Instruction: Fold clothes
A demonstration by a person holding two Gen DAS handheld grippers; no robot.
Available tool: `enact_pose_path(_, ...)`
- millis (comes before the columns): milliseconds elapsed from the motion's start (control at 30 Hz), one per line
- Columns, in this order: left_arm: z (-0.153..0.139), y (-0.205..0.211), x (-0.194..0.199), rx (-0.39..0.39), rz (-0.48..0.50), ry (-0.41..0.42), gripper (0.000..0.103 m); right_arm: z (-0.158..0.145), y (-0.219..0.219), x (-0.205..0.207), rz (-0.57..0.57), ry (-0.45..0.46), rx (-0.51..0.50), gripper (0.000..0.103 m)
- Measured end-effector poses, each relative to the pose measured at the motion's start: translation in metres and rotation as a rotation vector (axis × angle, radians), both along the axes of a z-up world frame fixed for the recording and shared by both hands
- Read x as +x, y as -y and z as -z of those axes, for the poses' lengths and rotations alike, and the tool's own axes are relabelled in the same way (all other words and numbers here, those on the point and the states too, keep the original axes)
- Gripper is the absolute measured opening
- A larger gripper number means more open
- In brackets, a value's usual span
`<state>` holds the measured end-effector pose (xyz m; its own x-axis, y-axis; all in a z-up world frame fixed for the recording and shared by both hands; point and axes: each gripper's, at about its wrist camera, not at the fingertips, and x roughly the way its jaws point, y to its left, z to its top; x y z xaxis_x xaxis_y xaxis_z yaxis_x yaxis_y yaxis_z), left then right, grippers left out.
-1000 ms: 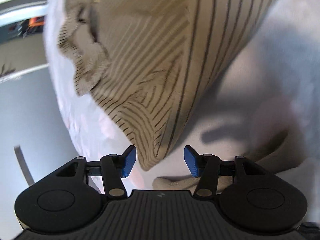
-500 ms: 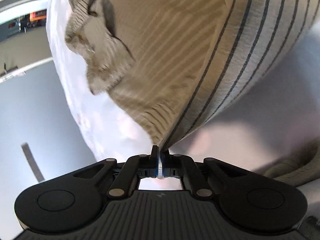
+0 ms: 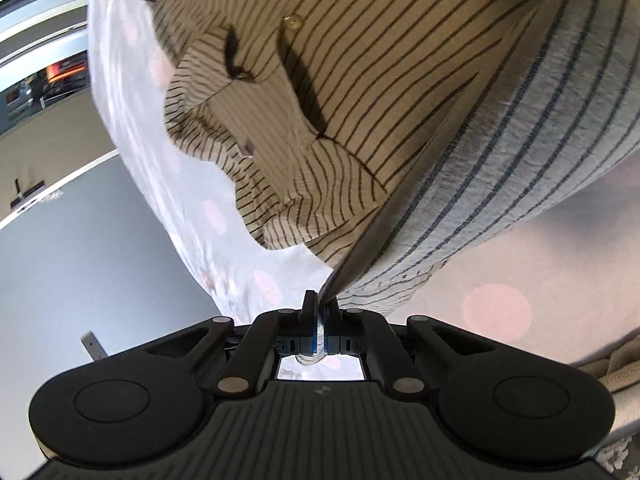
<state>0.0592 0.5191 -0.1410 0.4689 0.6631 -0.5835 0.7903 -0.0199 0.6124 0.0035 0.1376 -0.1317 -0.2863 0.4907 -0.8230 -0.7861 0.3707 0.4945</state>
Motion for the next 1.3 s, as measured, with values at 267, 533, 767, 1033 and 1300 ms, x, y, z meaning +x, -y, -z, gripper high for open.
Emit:
enact_pose_path(267, -0.004, 0.000, 0.001, 0.007, -0.020, -0.002, 0.001, 0.024, -0.029, 0.021, 0.029, 0.014, 0.005, 0.037)
enact_pose_path(533, -0.005, 0.004, -0.007, 0.025, 0.010, -0.016, 0.001, 0.025, -0.024, 0.016, 0.006, -0.063, 0.027, 0.002)
enact_pose_path(767, -0.003, 0.022, 0.021, 0.038, 0.093, -0.073, 0.001, 0.002, -0.003, 0.004, -0.026, -0.101, 0.065, 0.002)
enact_pose_path(1033, 0.034, 0.047, 0.082, 0.012, 0.187, -0.201, 0.001, 0.015, 0.020, 0.023, 0.023, -0.170, 0.036, 0.002)
enact_pose_path(1300, 0.063, 0.062, 0.126, -0.028, 0.200, -0.273, 0.001, 0.025, 0.020, 0.032, 0.011, -0.206, 0.051, 0.002)
